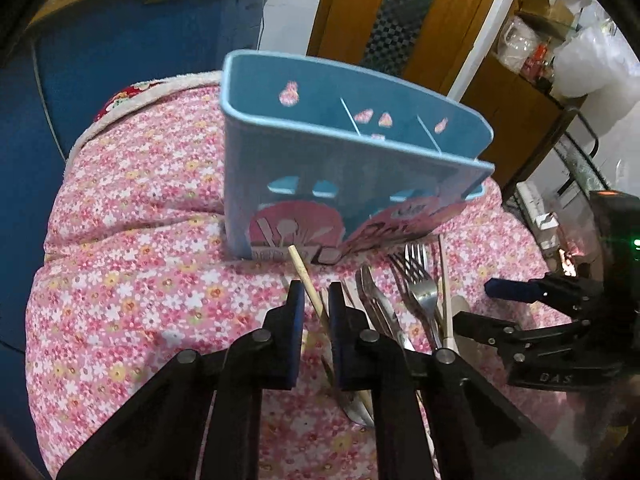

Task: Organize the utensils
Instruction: 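Grasp a wooden chopstick with the left tool while the right tool grasps another chopstick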

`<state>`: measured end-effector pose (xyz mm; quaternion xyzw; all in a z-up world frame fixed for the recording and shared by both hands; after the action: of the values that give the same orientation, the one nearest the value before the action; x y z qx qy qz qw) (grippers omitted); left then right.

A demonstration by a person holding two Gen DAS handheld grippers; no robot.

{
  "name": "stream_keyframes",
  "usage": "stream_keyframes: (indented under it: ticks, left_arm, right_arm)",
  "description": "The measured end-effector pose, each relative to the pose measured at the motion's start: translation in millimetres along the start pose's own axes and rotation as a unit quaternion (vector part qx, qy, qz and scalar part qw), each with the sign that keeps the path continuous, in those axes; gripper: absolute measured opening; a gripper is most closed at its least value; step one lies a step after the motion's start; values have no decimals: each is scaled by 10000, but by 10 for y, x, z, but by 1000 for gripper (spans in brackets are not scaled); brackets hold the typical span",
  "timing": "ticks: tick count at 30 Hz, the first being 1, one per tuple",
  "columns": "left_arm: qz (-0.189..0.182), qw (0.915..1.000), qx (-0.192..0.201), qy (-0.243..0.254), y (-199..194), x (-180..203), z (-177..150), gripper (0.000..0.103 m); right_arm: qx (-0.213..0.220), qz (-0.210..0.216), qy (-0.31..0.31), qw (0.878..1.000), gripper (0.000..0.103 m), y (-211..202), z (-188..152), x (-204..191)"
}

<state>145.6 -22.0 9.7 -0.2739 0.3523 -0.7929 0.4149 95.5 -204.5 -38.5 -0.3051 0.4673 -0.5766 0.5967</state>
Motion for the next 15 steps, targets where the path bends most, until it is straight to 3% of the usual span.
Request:
stream_keyframes:
  ticks: [5, 15]
  left_arm:
    - [-138, 9999, 58, 37, -53, -79, 37, 11]
    - [-229, 9996, -151, 9, 83, -204, 26, 12]
  right_arm:
    - [44, 338, 349, 9988, 59, -60, 116, -14]
    - [138, 524, 792, 9954, 44, 83, 341, -53]
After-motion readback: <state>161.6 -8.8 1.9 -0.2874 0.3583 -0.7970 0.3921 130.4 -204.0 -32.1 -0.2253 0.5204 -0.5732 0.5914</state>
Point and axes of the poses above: each gripper's, at about its wrist camera, not at the fingertips, and y roughly the way its jaws point, x to its right, z to its top, the point moved 1 cm from there along y, roughly the way its jaws point, and after that the axes turned 9 degrees about y, right-handed, at the moved point
